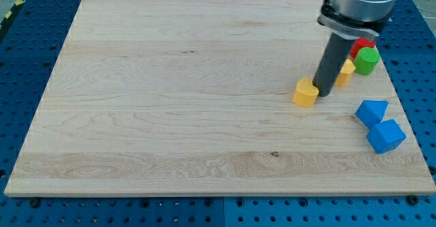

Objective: Move the yellow heart towards bottom center

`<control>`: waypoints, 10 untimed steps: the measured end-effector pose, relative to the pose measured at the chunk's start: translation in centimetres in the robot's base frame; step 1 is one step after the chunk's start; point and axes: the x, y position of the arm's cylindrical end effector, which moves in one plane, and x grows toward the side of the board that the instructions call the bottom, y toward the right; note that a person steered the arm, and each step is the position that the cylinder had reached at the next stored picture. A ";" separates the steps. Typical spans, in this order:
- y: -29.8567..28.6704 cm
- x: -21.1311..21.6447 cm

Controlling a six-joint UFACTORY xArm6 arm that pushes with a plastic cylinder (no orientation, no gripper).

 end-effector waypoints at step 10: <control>-8.3 2.0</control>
